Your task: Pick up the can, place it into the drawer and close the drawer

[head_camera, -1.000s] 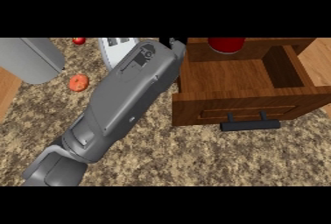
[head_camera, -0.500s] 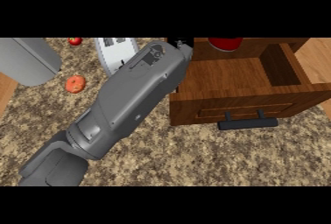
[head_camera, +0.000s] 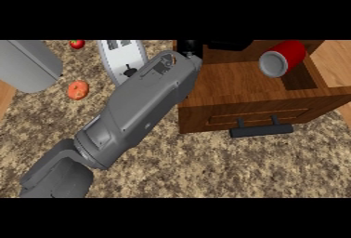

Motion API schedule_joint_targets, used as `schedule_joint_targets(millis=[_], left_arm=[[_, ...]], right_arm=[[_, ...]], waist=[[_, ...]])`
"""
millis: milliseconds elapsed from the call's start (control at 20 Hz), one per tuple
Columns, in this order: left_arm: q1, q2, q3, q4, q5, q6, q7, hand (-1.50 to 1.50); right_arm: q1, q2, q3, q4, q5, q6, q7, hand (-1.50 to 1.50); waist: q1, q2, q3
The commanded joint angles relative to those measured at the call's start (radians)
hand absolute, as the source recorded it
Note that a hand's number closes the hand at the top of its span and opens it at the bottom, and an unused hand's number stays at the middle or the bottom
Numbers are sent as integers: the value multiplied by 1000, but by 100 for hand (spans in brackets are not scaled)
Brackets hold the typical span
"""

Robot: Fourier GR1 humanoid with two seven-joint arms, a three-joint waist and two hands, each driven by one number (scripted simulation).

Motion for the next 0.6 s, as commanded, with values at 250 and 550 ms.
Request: schedule_joint_targets(millis=[250,550], left_arm=[[0,0,-70,26,88,83,-45,-150],[-3,0,-81,61,115,66,-104,-150]], right_arm=[[-3,-19,-2,-17,-26,0,38,-150],[-4,-9,-11,-21,-23,6,17,-150]], waist=[[-19,4,0],[-13,4,0]])
